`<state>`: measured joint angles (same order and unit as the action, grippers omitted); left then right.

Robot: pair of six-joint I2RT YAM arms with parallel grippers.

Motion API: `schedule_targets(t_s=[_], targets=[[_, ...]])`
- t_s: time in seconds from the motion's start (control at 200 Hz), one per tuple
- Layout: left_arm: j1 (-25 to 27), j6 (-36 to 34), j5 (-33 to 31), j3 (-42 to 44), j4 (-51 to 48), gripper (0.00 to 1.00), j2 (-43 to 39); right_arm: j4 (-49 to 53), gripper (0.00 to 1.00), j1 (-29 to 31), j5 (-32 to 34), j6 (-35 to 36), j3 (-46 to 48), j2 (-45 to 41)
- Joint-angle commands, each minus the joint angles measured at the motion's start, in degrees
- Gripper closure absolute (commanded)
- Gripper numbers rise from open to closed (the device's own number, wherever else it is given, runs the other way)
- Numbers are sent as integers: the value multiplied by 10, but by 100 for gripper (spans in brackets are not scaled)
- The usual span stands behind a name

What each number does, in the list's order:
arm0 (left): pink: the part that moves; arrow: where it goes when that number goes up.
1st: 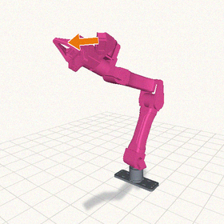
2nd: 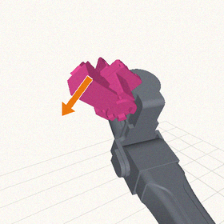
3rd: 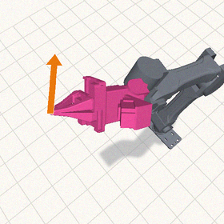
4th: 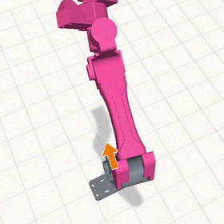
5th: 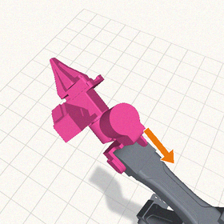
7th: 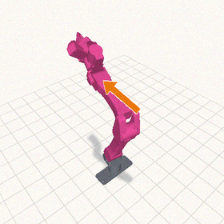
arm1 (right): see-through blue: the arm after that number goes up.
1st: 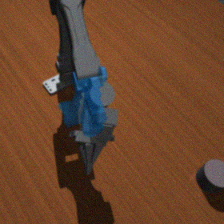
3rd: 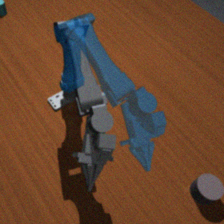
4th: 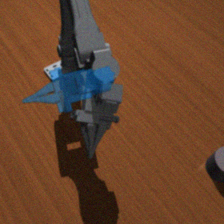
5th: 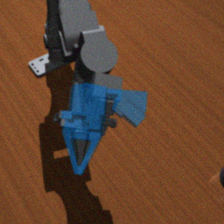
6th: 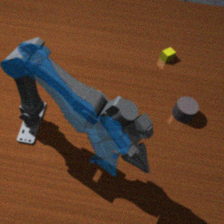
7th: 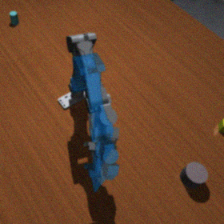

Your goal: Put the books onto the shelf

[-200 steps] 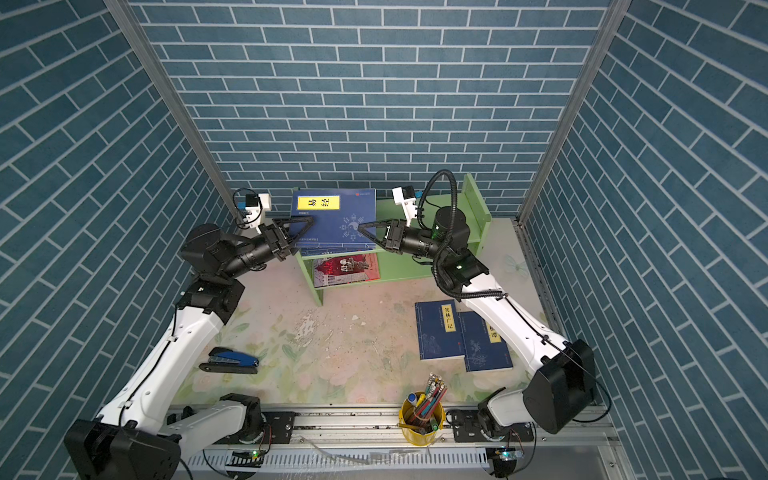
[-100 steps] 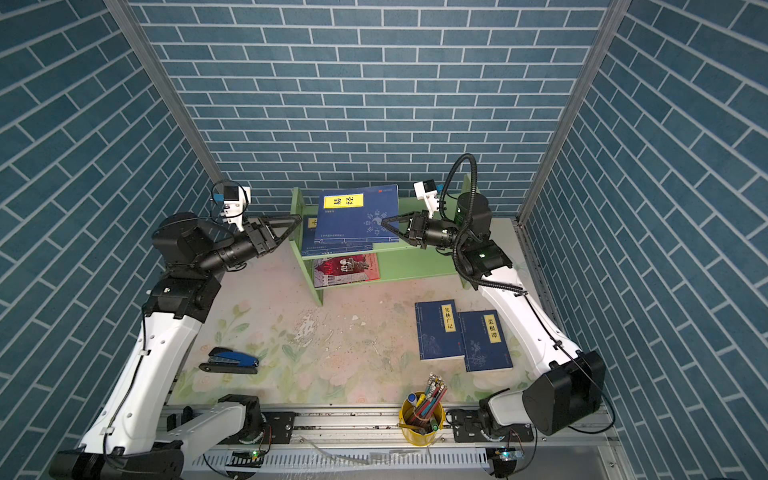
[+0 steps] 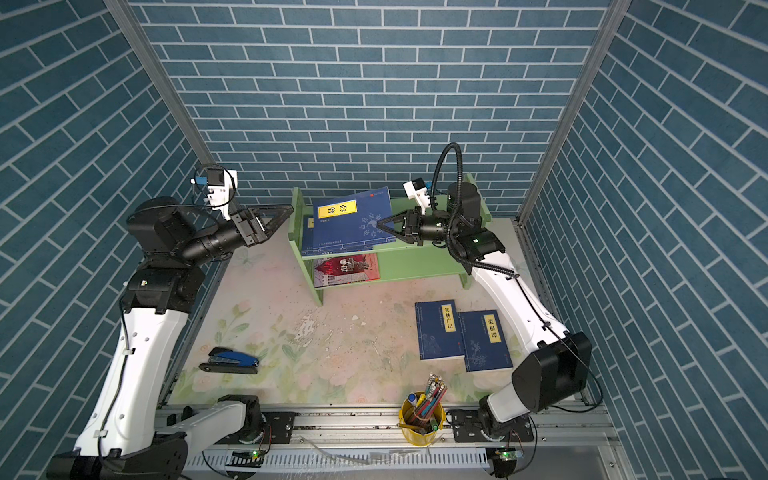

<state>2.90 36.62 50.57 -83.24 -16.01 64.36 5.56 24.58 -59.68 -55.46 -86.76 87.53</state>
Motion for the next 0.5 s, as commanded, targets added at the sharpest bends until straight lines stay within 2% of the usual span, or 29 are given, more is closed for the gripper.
schedule_targets(t_s=[0.0,0.265,0.495], targets=[[-3,-11,4,4,7,10,1,-30,100,1,-3,-7,-29,17],[-3,-5,15,7,24,9,13,-36,100,18,25,-13,-67,69],[-3,10,27,15,48,9,19,-2,100,37,31,-5,-112,115]])
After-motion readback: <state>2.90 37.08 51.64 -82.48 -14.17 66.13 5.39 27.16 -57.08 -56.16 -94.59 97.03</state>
